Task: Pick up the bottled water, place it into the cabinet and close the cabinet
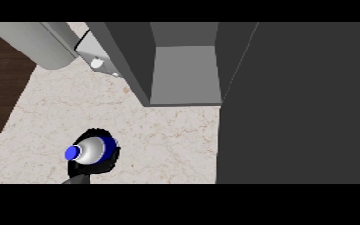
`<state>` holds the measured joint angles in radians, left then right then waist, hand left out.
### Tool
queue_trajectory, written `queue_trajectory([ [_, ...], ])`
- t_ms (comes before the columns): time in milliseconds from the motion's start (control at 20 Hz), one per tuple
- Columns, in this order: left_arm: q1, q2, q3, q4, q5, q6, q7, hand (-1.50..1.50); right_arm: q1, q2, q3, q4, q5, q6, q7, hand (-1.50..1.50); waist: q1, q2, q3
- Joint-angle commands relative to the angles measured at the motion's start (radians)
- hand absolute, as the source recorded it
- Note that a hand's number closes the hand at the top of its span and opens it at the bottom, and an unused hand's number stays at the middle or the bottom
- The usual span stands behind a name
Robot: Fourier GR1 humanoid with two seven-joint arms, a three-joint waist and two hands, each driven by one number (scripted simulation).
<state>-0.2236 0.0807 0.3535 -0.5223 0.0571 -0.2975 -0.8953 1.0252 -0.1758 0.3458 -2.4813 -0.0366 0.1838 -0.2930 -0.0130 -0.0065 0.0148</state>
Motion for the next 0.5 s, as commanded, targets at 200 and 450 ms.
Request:
queue_trajectory([
  [200,-0.088,-0.079,-0.173,0.002,0.167,0.002,0.045,1.50,0.041,-0.026,0.001,-0.084,-0.034,0.014,0.031,-1.50,-0.006,0.000,-0.015],
  [450,-0.080,-0.080,-0.342,-0.132,0.301,0.094,0.144,1.50,0.013,-0.015,-0.006,-0.066,-0.037,-0.007,0.053,-1.50,0.002,0.000,-0.014],
])
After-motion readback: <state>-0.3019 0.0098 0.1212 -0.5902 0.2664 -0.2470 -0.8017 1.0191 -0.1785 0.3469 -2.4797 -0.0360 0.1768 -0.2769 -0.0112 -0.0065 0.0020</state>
